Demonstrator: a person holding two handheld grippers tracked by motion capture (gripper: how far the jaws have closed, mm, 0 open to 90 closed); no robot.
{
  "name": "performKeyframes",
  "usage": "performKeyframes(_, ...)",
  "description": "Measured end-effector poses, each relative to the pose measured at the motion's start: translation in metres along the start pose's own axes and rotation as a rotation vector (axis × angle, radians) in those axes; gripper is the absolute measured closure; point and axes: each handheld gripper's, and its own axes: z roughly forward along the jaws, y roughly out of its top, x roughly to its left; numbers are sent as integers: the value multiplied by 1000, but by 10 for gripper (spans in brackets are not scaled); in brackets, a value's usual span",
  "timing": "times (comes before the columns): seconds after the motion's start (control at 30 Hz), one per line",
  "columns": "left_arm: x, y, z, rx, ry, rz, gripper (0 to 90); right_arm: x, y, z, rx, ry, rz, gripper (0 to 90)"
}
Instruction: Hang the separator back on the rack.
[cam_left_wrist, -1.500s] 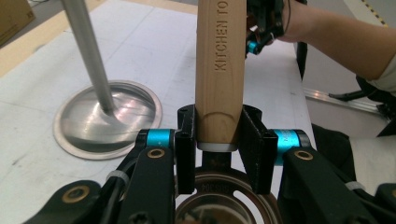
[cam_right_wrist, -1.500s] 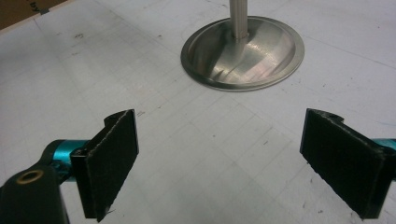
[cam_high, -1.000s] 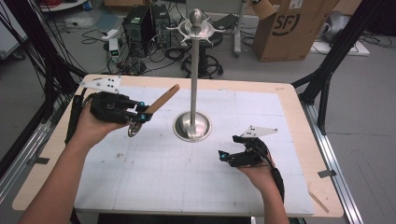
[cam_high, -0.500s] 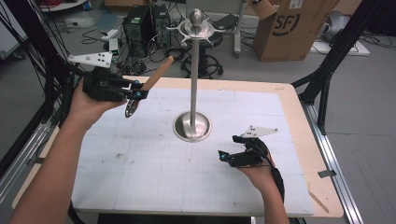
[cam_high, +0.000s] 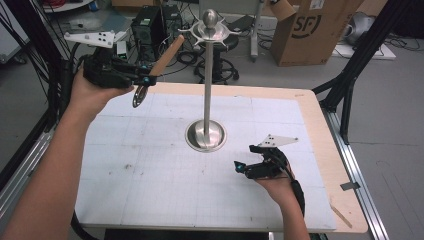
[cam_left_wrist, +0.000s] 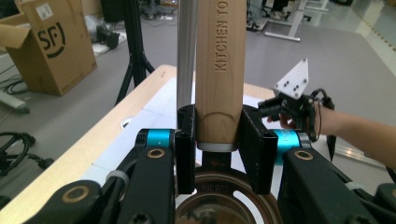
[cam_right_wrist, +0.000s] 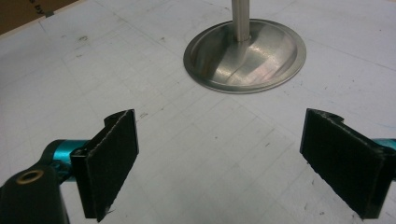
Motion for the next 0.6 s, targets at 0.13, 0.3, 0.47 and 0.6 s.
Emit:
performKeyframes(0.13,7,7,-1,-12,-11,-9,691,1,0,0,1,2,-2,104)
performKeyframes(0.3,18,11,-4,-24,-6,-34,691,-1,0,-1,0,1,2,104)
performKeyframes(0.47,27,9,-1,-31,3,-64,692,-1,-1,-3,-4,0,7,104)
performKeyframes(0.6,31,7,3,-17,5,-67,691,-2,-1,-2,0,0,6,104)
